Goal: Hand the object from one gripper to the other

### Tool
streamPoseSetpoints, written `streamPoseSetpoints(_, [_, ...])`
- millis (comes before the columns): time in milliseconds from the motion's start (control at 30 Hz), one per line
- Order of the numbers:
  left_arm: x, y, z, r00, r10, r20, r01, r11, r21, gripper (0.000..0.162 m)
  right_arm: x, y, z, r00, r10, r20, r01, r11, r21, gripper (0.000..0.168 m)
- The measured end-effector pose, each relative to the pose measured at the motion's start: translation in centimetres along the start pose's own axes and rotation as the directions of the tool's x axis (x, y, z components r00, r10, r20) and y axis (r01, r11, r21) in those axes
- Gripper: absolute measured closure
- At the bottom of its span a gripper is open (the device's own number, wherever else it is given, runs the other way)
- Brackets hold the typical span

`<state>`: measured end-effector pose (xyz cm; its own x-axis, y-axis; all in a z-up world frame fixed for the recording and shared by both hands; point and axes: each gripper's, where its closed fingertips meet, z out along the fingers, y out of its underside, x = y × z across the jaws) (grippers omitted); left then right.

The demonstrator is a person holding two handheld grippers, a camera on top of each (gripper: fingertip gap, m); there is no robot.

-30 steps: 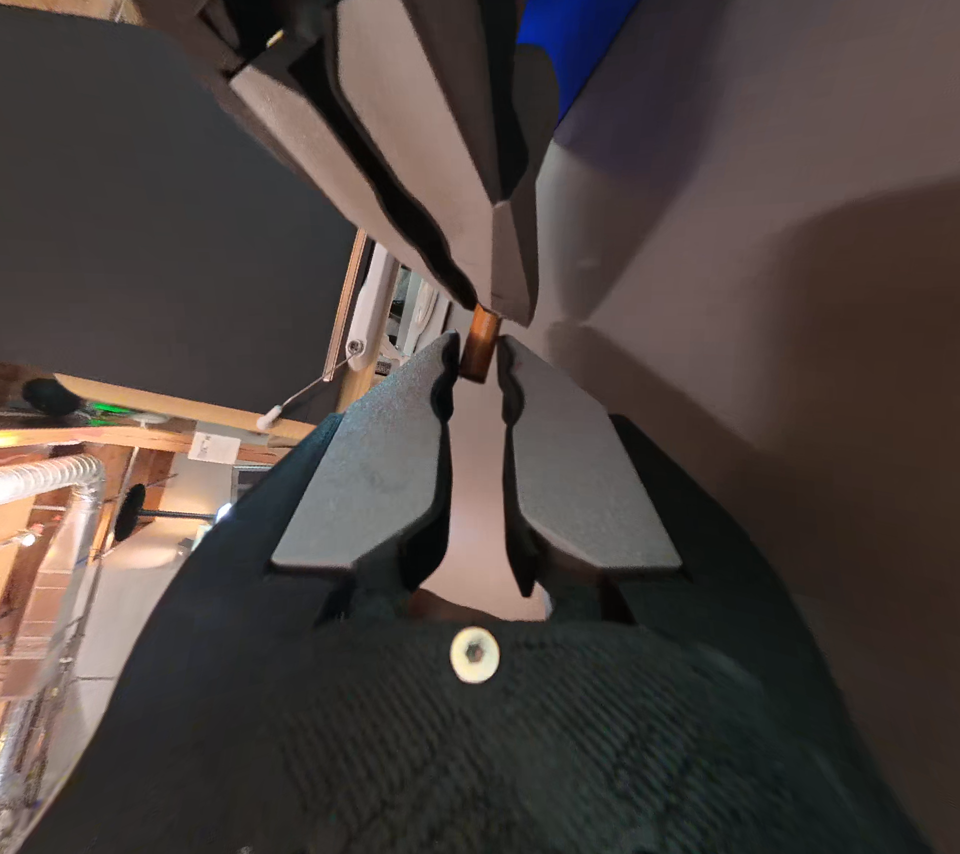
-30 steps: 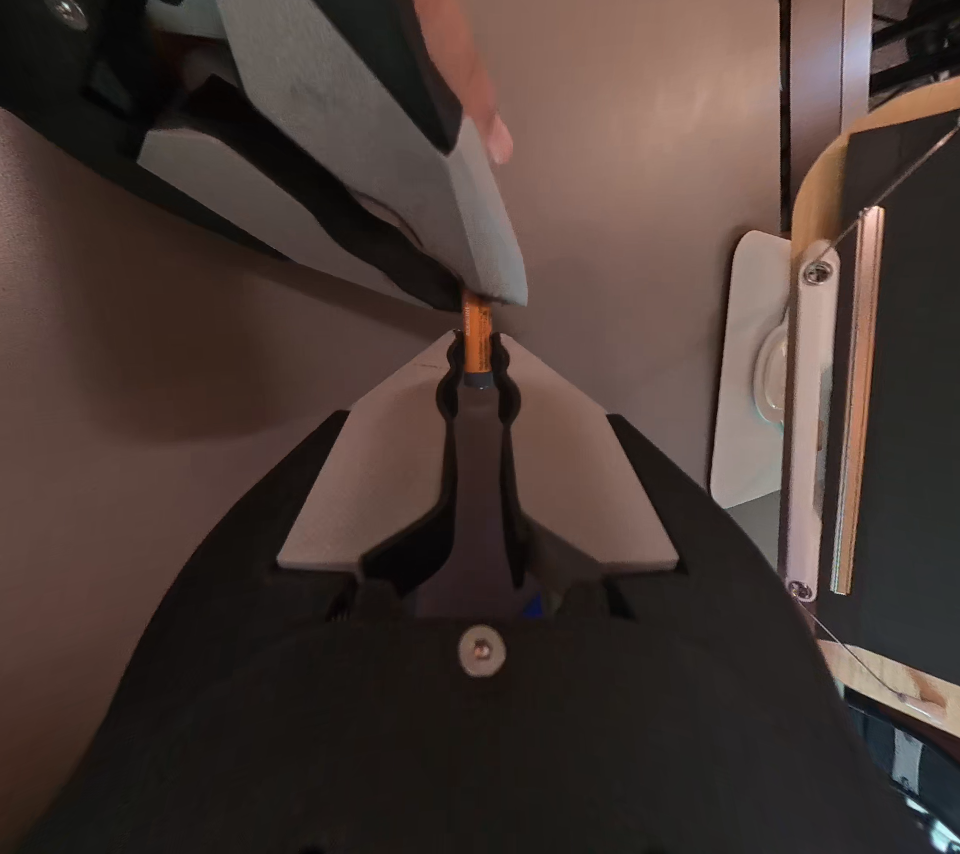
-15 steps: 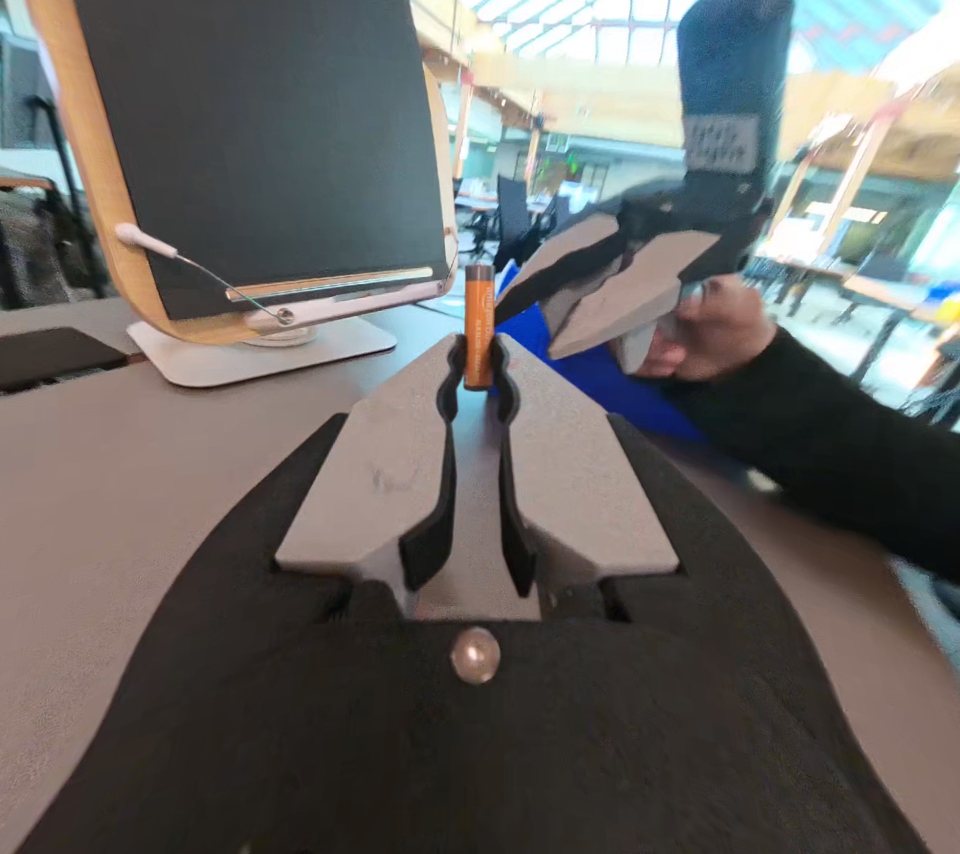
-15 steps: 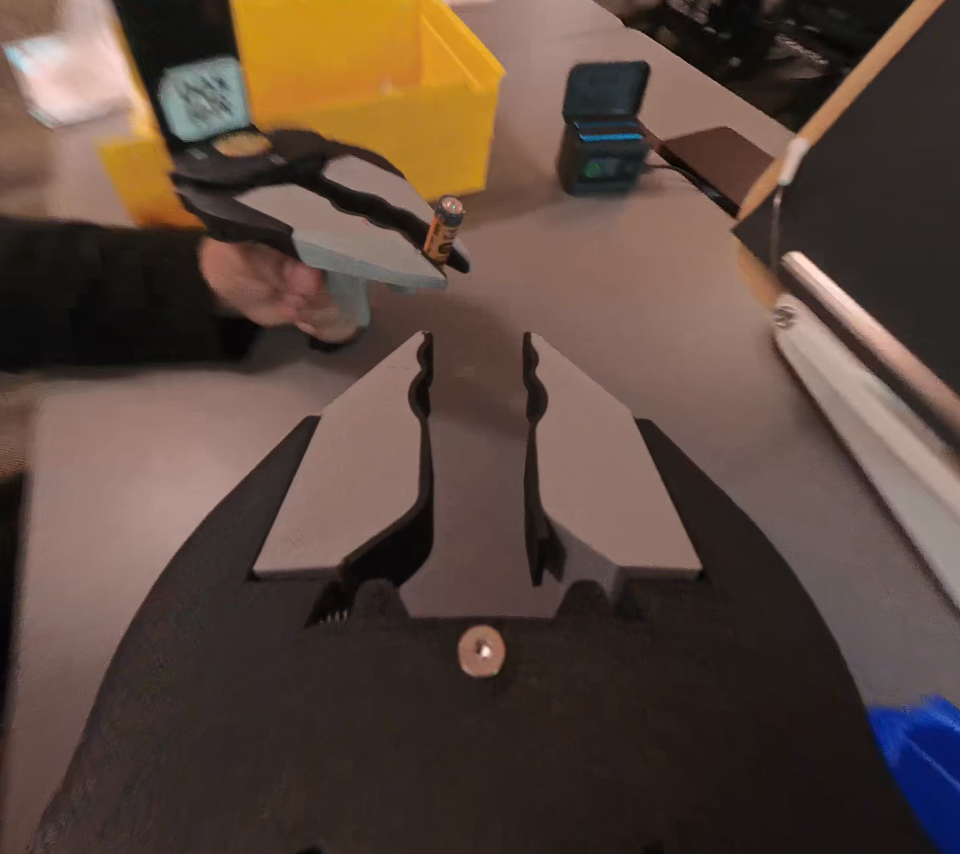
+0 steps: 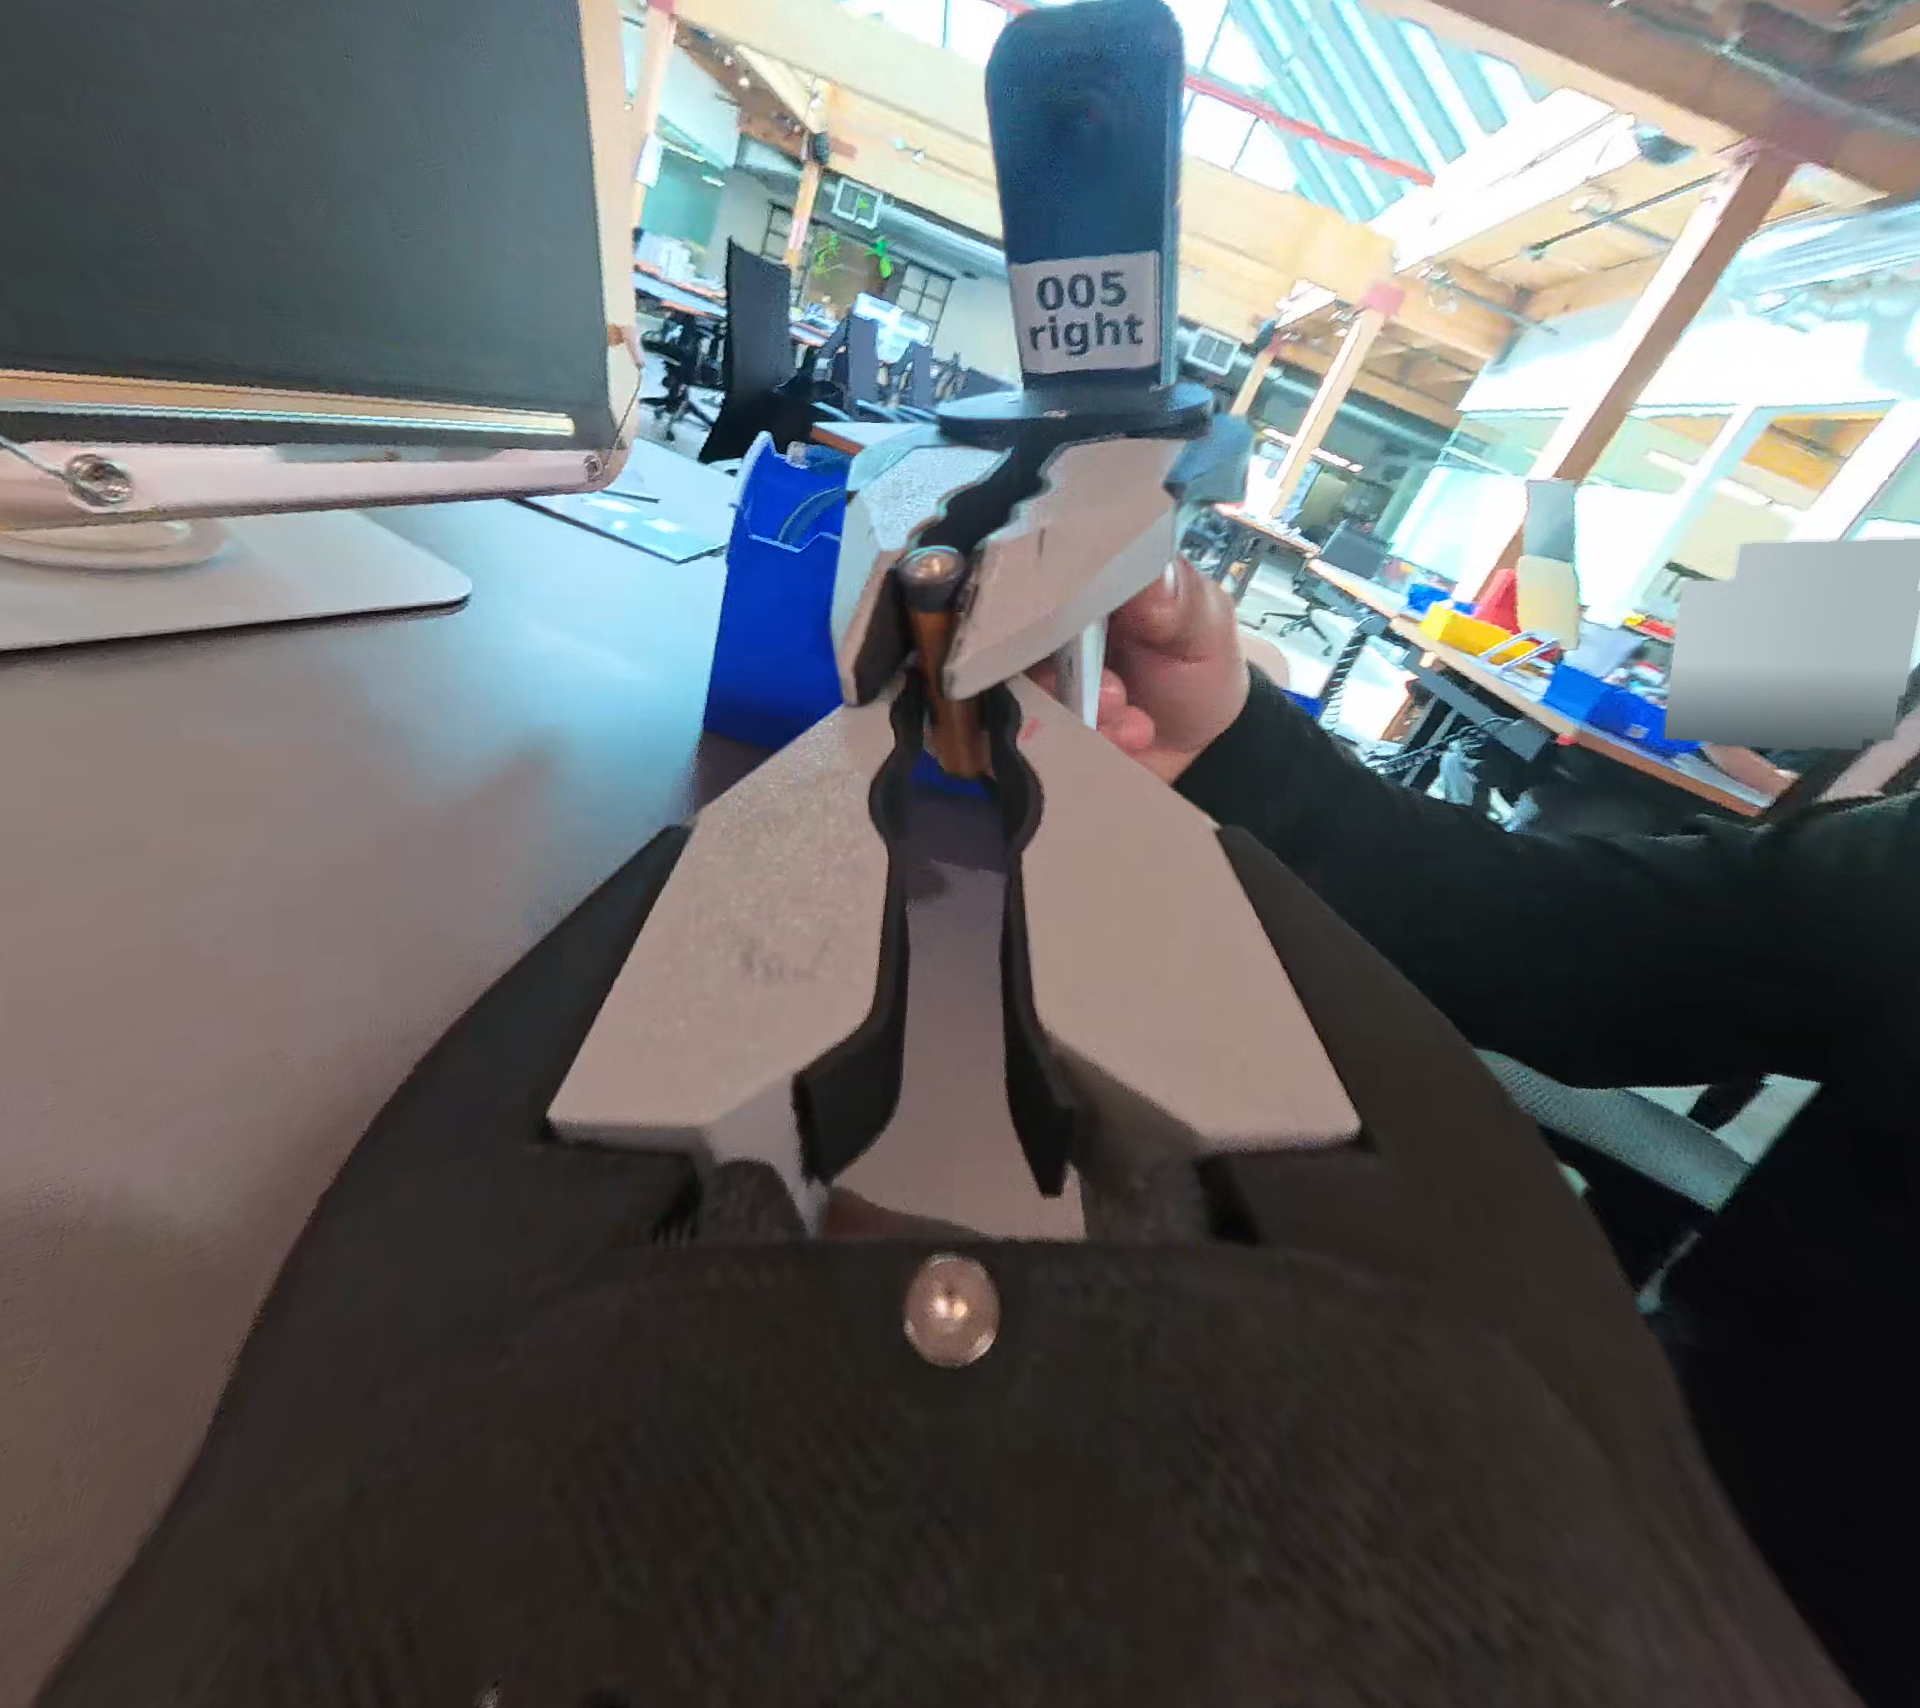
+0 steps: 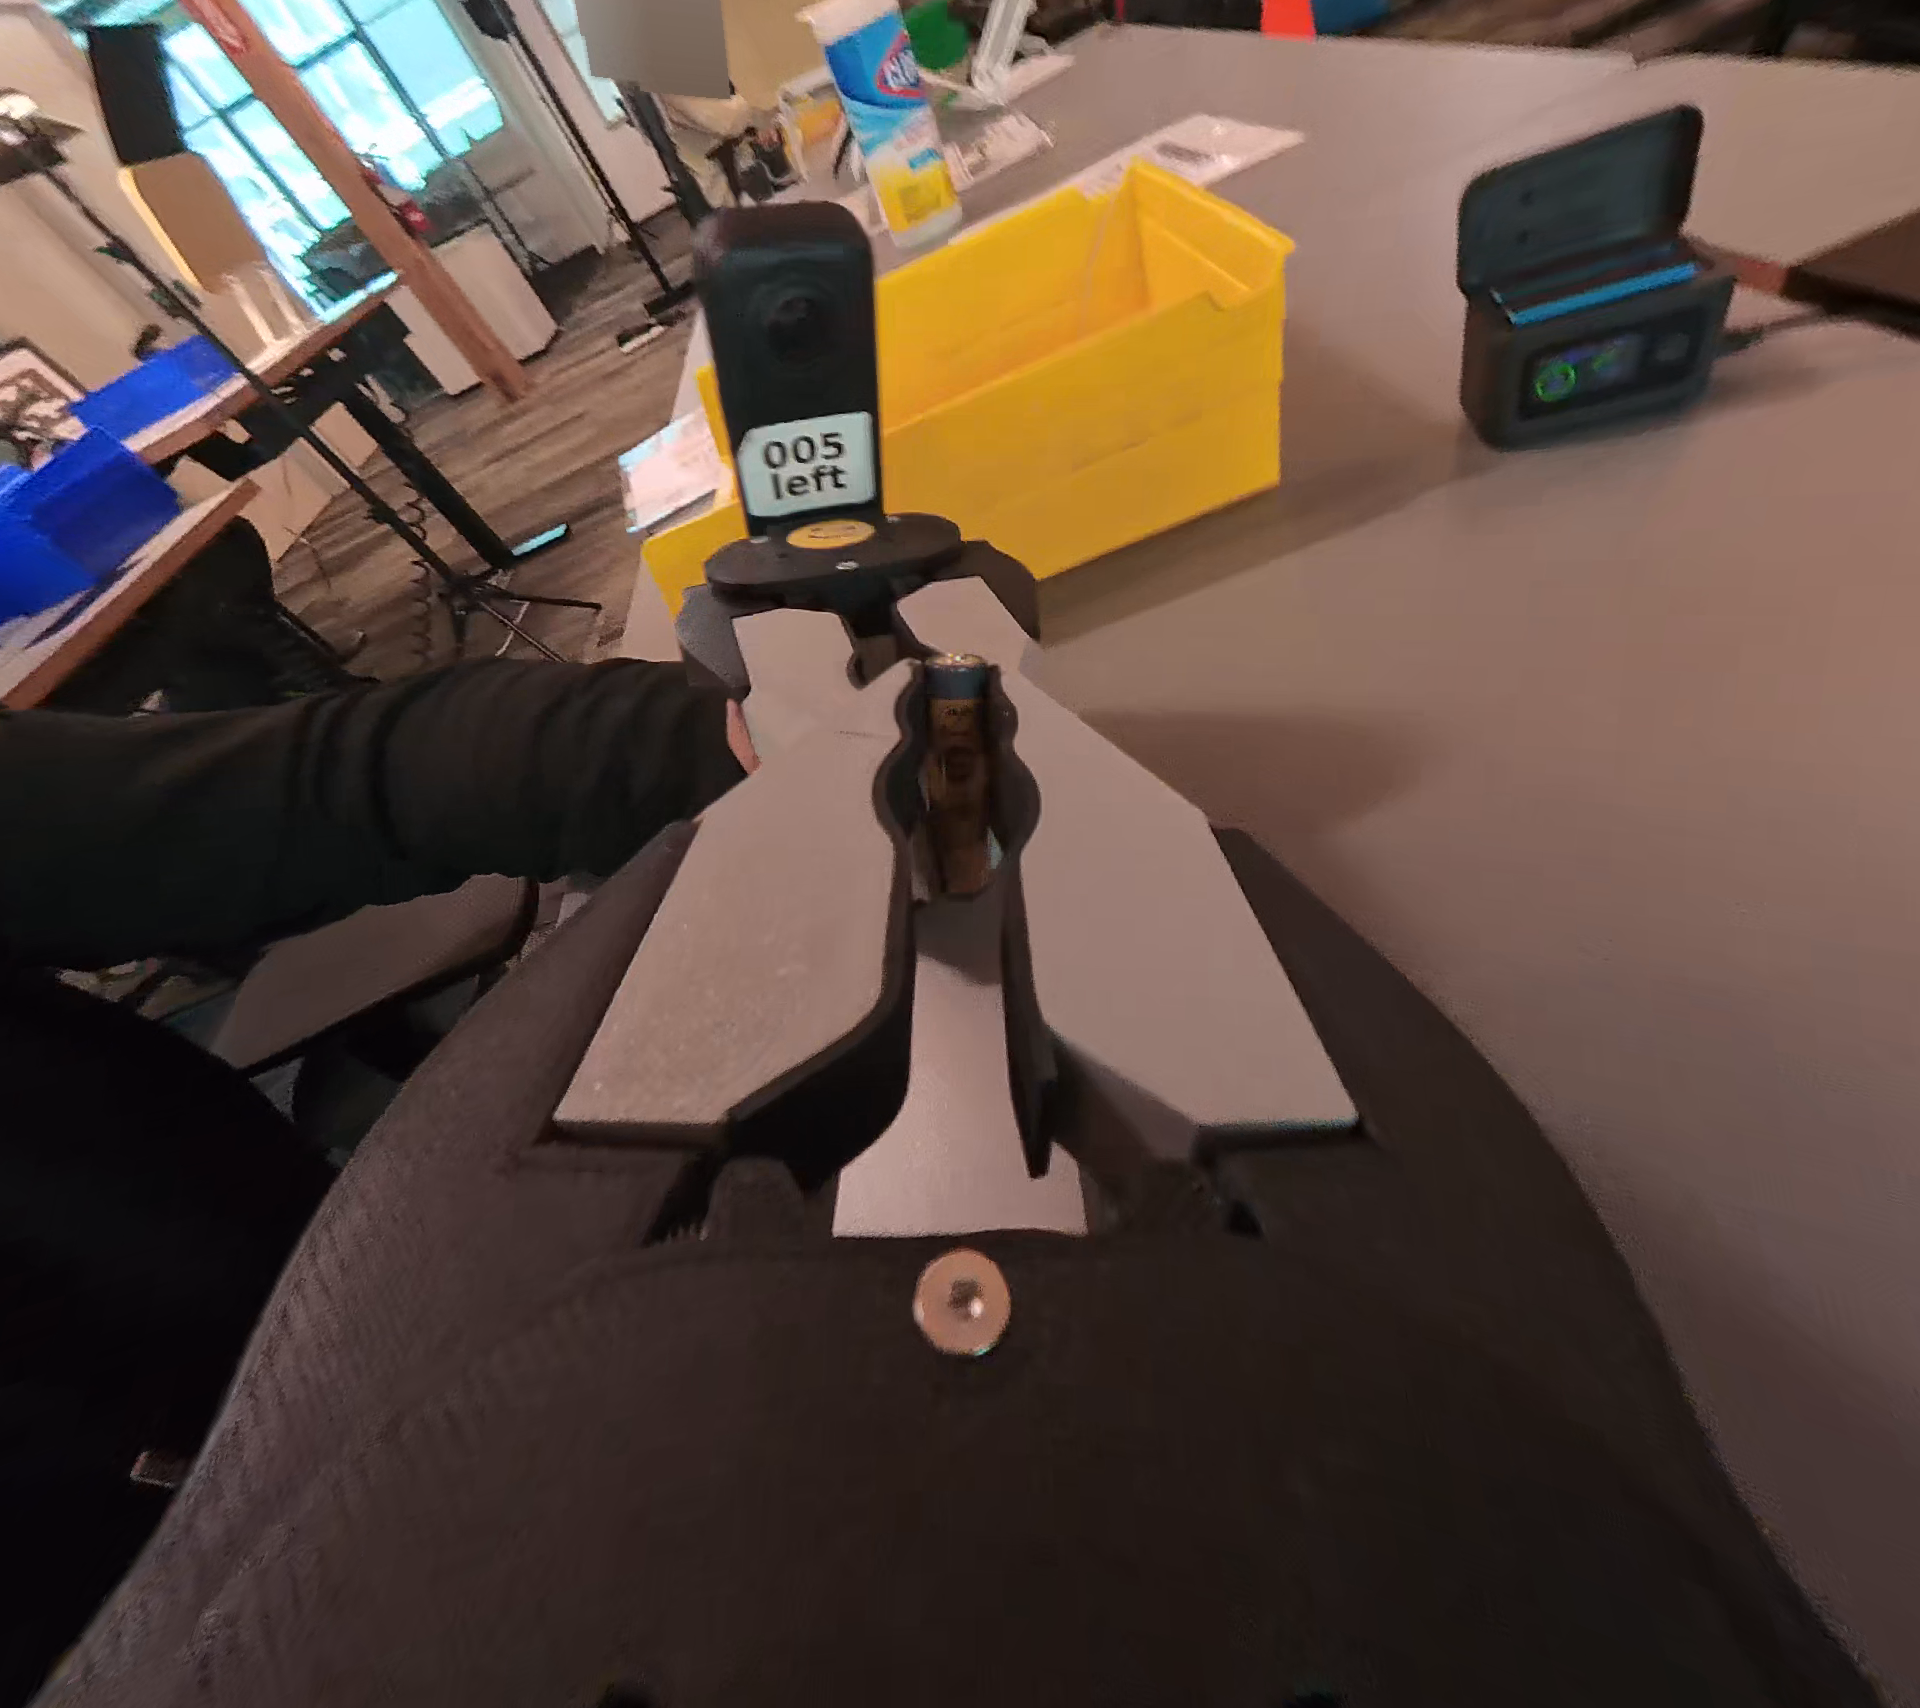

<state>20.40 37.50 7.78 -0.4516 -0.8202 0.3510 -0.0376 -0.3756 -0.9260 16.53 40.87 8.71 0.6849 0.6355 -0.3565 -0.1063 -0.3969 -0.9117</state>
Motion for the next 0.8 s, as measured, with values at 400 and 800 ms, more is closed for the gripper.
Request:
streamPoseSetpoints(400, [-2.6, 0.5, -0.5, 0.954, 0.219, 0.206, -0.205, 0.975, -0.087, 0.128, 0.5, -4.5, -5.0, 0.894, -0.116, -0.434, 0.15, 0.988, 0.045, 0.161])
streamPoseSetpoints(800, [-3.8, 1.3, -0.7, 0.922, 0.265, 0.283, -0.226, 0.96, -0.165, 0.128, 8.6, -1.5, -32.0, 0.385, -0.127, -0.914, -0.121, 0.975, -0.186, 0.153])
